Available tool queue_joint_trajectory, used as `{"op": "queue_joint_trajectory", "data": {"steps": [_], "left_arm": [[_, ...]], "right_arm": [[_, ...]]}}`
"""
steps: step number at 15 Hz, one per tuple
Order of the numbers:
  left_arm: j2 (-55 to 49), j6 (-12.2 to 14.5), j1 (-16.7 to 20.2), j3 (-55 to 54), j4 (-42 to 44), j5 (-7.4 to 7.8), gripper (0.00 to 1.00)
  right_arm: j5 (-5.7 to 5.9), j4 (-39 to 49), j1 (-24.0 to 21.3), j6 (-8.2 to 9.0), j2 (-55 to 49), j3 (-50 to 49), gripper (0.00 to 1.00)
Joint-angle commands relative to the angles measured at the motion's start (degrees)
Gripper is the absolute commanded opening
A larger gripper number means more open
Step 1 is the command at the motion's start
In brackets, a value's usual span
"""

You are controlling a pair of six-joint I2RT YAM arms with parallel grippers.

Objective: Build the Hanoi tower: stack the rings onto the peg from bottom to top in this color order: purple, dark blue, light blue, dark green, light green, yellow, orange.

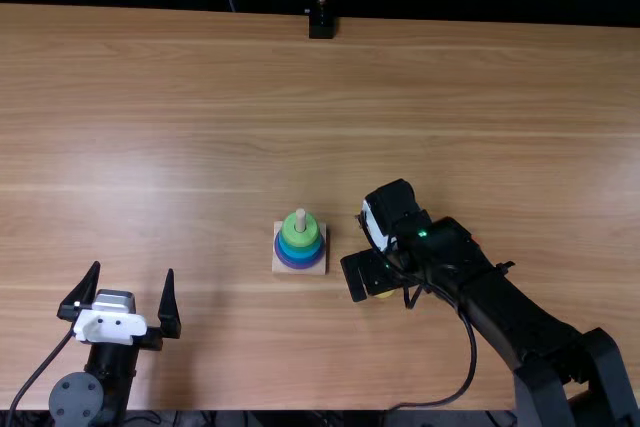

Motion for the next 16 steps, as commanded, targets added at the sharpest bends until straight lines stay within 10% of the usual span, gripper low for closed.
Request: {"op": "queue_joint_trajectory", "data": {"steps": [1, 11, 13, 16], "left_arm": [[-0.7, 0.6, 0.4, -1.1, 0.0, 0.39, 1.00], [-0.7, 0.6, 0.4, -1.1, 0.0, 0.28, 1.00], [-0.7, 0.6, 0.4, -1.1, 0.0, 0.39, 1.00], [-0.7, 0.6, 0.4, -1.1, 0.0, 0.28, 1.00]], "right_arm": [[0.52, -0.3, 0.4, 1.30, 1.8, 1.7, 1.00], [0.63, -4.5, 0.3, 1.40, 1.8, 1.7, 1.00], [1.68, -4.5, 0.4, 1.30, 1.8, 1.7, 0.43], [6.64, -4.6, 2.3, 1.30, 1.8, 1.3, 0.16]]}}
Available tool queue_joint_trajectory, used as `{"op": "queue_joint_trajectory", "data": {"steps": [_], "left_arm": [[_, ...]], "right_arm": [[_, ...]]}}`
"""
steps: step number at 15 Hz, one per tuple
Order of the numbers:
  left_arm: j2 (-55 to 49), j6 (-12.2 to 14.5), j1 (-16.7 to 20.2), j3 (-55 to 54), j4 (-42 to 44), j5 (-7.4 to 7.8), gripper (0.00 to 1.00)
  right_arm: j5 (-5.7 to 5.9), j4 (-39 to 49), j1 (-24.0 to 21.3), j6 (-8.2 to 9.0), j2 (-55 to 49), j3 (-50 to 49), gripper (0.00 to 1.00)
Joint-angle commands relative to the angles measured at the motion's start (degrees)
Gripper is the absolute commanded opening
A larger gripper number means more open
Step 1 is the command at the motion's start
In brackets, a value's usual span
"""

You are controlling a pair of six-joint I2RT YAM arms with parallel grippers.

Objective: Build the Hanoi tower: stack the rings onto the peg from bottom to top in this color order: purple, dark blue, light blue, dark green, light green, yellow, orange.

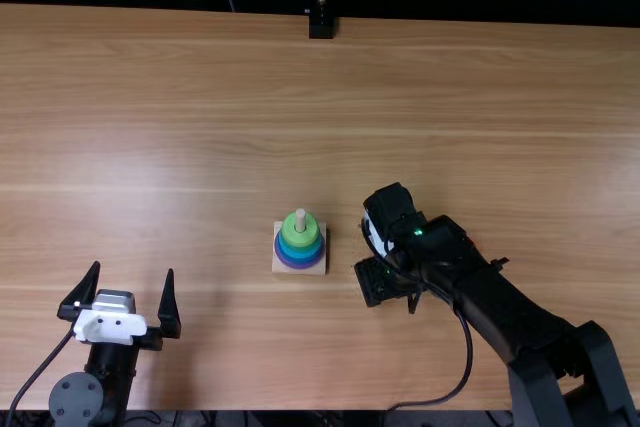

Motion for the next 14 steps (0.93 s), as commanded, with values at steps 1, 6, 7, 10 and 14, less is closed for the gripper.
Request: {"op": "queue_joint_trajectory", "data": {"steps": [1, 6, 7, 10, 14], "left_arm": [[-0.7, 0.6, 0.4, -1.1, 0.0, 0.36, 1.00], [-0.7, 0.6, 0.4, -1.1, 0.0, 0.36, 1.00], [-0.7, 0.6, 0.4, -1.1, 0.0, 0.36, 1.00], [-0.7, 0.6, 0.4, -1.1, -0.1, 0.36, 1.00], [-0.7, 0.6, 0.4, -1.1, 0.0, 0.36, 1.00]], "right_arm": [[4.96, -0.1, 1.8, 0.97, 0.7, 1.0, 0.09], [7.70, 0.2, 4.1, 1.08, 0.6, 1.0, 0.00], [7.59, 0.3, 4.1, 1.08, 0.4, 1.4, 0.00], [7.59, 0.7, 4.0, 1.08, 0.1, 5.0, 0.00], [7.70, -3.7, 3.6, 0.55, -0.1, 15.2, 0.00]]}}
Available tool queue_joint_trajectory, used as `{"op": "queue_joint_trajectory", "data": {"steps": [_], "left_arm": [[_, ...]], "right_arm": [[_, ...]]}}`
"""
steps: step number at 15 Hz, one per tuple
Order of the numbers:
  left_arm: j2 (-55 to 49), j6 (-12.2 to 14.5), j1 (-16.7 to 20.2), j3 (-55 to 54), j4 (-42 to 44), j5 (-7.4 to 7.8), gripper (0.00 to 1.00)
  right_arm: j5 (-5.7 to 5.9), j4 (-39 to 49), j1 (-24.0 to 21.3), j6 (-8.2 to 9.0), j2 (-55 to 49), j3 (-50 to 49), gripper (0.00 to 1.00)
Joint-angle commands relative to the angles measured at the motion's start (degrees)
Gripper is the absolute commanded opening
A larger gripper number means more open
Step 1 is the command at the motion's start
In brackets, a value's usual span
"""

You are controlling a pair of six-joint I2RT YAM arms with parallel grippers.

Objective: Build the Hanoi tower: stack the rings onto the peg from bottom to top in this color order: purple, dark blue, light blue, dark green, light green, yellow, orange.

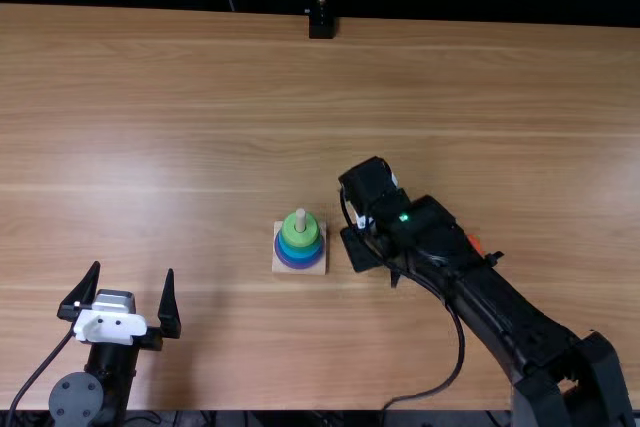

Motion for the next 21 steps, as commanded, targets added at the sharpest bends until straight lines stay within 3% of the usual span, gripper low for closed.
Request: {"op": "queue_joint_trajectory", "data": {"steps": [1, 8, 11, 21], "left_arm": [[-0.7, 0.6, 0.4, -1.1, 0.0, 0.39, 1.00], [-0.7, 0.6, 0.4, -1.1, 0.0, 0.39, 1.00], [-0.7, 0.6, 0.4, -1.1, 0.0, 0.39, 1.00], [-0.7, 0.6, 0.4, -1.1, 0.0, 0.28, 1.00]], "right_arm": [[1.34, -3.7, 0.0, 0.55, -0.1, 4.9, 0.00], [0.60, -27.6, 1.4, -0.40, 0.4, 31.7, 0.00], [-0.98, -30.0, 4.3, -0.50, 0.6, 39.0, 0.00], [-1.40, -30.3, 10.3, 0.66, 5.6, 43.3, 0.00]]}}
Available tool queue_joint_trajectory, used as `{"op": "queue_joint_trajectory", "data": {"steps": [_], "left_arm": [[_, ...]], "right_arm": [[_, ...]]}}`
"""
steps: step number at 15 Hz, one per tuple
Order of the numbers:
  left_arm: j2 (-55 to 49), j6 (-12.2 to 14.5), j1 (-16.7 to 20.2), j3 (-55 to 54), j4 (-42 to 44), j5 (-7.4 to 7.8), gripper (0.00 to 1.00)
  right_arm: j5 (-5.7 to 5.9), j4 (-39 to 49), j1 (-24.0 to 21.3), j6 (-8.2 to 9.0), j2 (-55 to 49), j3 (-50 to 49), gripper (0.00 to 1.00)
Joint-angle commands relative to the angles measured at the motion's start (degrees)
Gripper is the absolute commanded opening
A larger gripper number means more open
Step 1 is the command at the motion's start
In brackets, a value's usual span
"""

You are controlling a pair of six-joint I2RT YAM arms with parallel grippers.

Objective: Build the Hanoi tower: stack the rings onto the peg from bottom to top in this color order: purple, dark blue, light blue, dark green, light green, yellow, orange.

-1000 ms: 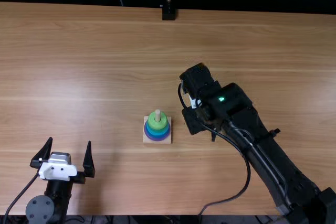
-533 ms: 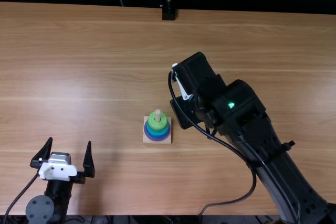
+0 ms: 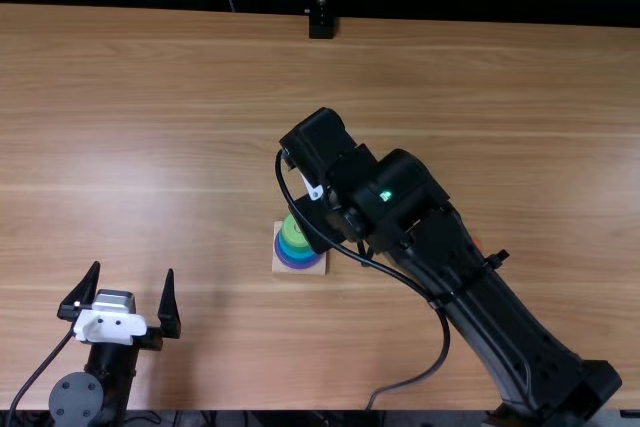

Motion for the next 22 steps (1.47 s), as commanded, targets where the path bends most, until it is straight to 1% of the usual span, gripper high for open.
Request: {"op": "queue_joint_trajectory", "data": {"steps": [1, 4, 11, 22], "left_arm": [[-0.7, 0.6, 0.4, -1.1, 0.0, 0.36, 1.00], [-0.7, 0.6, 0.4, -1.1, 0.0, 0.26, 1.00], [-0.7, 0.6, 0.4, -1.1, 0.0, 0.36, 1.00], [-0.7, 0.6, 0.4, -1.1, 0.0, 0.36, 1.00]], "right_arm": [[-0.63, 0.0, 0.8, 0.55, 0.6, 2.0, 0.00], [-0.73, 0.1, 1.3, 0.55, 3.7, 4.6, 0.00], [-0.84, 0.3, 2.7, 0.65, 5.4, 5.0, 0.00], [-0.94, 0.3, 2.8, 0.65, 7.4, 5.3, 0.00]]}}
